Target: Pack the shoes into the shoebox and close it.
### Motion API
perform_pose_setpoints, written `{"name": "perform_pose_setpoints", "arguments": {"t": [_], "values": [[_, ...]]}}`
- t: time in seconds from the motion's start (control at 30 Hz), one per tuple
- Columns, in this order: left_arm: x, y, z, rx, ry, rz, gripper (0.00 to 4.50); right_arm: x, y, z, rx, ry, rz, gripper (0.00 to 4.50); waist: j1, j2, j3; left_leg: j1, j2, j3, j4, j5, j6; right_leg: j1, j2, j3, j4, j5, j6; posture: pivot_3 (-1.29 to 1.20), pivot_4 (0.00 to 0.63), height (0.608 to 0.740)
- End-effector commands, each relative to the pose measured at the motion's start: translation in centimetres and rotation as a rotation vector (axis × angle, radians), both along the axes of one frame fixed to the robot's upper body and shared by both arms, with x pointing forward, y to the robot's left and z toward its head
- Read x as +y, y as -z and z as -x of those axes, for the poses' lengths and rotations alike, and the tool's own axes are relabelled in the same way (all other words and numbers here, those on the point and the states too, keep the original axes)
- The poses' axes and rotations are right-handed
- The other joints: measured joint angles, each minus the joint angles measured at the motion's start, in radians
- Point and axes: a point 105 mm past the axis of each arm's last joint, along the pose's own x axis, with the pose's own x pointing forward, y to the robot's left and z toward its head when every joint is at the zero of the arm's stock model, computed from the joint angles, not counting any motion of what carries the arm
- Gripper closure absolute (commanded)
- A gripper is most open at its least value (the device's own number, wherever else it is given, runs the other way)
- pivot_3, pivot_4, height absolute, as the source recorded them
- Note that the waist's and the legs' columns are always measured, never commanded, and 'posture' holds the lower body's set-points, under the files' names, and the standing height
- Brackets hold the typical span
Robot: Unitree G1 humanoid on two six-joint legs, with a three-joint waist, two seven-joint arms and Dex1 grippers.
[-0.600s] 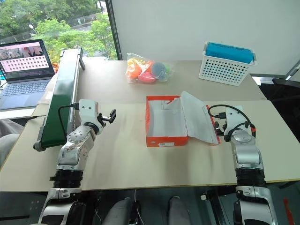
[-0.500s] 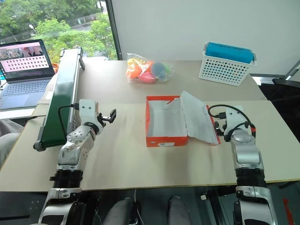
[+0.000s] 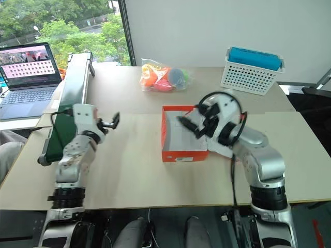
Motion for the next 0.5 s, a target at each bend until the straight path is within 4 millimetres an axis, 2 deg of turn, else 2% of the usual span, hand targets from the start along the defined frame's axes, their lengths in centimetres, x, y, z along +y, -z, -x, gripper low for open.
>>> {"name": "perform_pose_setpoints", "arguments": {"t": [0.03,0.07,0.2,0.37,0.5], "values": [[4.2,0.2,0.8,0.054,-0.071,0.068,0.0,1.4,0.8,1.9,0.0,-0.129,0.08,0.05,0.003,-0.001,-0.001,0.0,-0.001,0.0,0.001,0.0,0.0,0.001,-0.001,0.0,0.0,0.0,0.0,0.0,0.15,0.699],[4.5,0.4,0.9,0.07,-0.074,0.072,0.0,1.4,1.0,1.9,0.004,-0.13,0.085,0.05,0.002,-0.002,-0.001,0.001,0.0,0.0,0.001,0.0,0.0,0.001,-0.001,-0.001,0.0,0.0,0.0,0.0,0.15,0.699],[8.4,1.8,2.3,0.161,-0.229,0.088,0.0,2.2,2.3,1.6,0.017,-0.14,0.136,0.05,-0.001,-0.003,-0.001,0.001,0.0,0.0,0.0,0.0,0.0,0.0,0.0,-0.001,0.0,0.0,0.0,0.0,0.15,0.699],[10.1,1.3,2.9,0.153,-0.312,0.13,0.0,2.6,2.2,1.1,0.007,-0.131,0.131,0.05,0.003,-0.004,-0.001,0.001,0.0,0.0,0.0,0.0,0.0,0.0,-0.001,-0.001,0.0,0.0,0.0,0.0,0.15,0.699],[10.2,1.2,3.1,0.152,-0.321,0.133,0.0,2.6,2.4,0.8,0.014,-0.123,0.13,0.05,0.008,-0.004,-0.001,0.001,0.0,0.0,0.0,0.0,-0.001,0.0,-0.001,-0.001,0.0,0.0,0.0,0.0,0.15,0.699]]}}
